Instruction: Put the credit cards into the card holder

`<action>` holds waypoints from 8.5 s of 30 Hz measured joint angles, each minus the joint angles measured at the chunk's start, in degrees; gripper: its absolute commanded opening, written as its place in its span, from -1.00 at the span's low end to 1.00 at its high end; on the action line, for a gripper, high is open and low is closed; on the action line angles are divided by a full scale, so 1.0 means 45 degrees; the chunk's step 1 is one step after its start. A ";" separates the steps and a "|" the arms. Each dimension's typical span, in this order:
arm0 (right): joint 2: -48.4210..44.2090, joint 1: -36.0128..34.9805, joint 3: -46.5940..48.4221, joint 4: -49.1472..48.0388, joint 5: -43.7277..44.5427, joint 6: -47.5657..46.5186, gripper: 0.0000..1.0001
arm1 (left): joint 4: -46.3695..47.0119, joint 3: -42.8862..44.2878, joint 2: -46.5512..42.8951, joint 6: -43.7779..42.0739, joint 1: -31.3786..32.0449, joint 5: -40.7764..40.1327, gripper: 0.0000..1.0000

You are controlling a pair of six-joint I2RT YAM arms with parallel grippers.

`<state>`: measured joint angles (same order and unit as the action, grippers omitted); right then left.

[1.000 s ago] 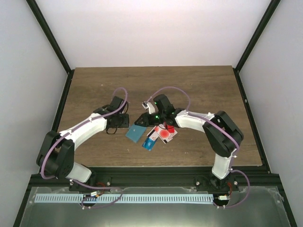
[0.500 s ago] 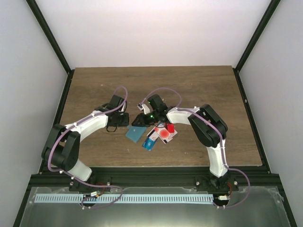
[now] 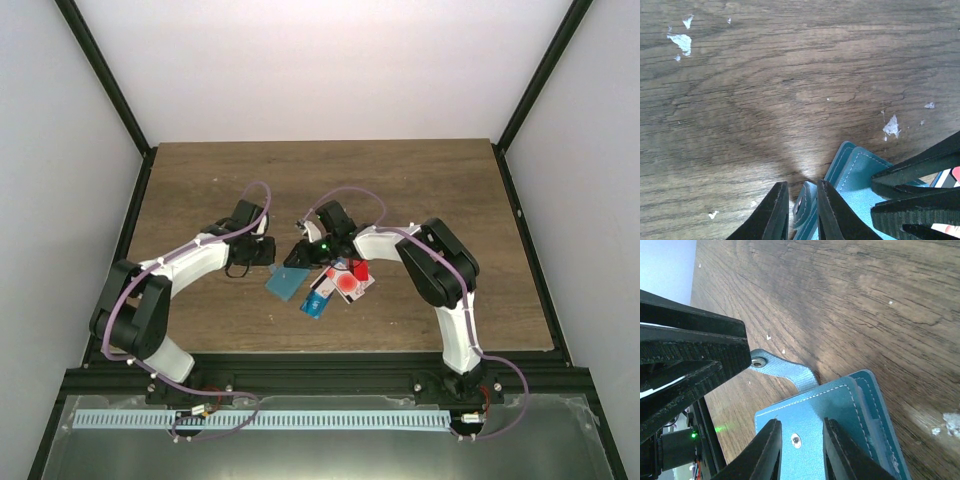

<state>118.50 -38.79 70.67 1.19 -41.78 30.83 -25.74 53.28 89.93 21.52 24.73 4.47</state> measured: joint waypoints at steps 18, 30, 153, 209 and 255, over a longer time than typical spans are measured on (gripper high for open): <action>0.0005 0.0005 -0.0073 -0.0083 -0.0005 -0.0029 -0.50 | 0.0083 0.0000 0.0359 -0.0165 0.0000 0.0466 -0.89; 0.0005 0.0005 -0.0073 -0.0078 -0.0005 -0.0034 -0.51 | 0.0092 0.0000 0.0359 -0.0170 0.0000 0.0573 -0.76; 0.0015 0.0345 -0.1098 -0.1433 -0.1044 0.0646 -0.50 | 0.0083 -0.0029 0.1214 0.2472 0.5887 -0.6630 -0.92; -0.0010 0.0719 -0.1554 -0.1943 -0.1564 0.1064 -0.50 | 0.1389 -0.0461 0.1797 0.2657 0.6392 -0.7019 -0.92; -0.3774 0.0748 0.0733 0.1773 0.0593 -0.0248 1.00 | -0.0219 0.0049 -0.4347 0.2433 0.4017 -0.4891 0.75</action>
<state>101.51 -35.42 73.97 9.17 -39.11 29.71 -26.72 53.49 70.37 32.47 42.81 -17.54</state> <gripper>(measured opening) 0.996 0.802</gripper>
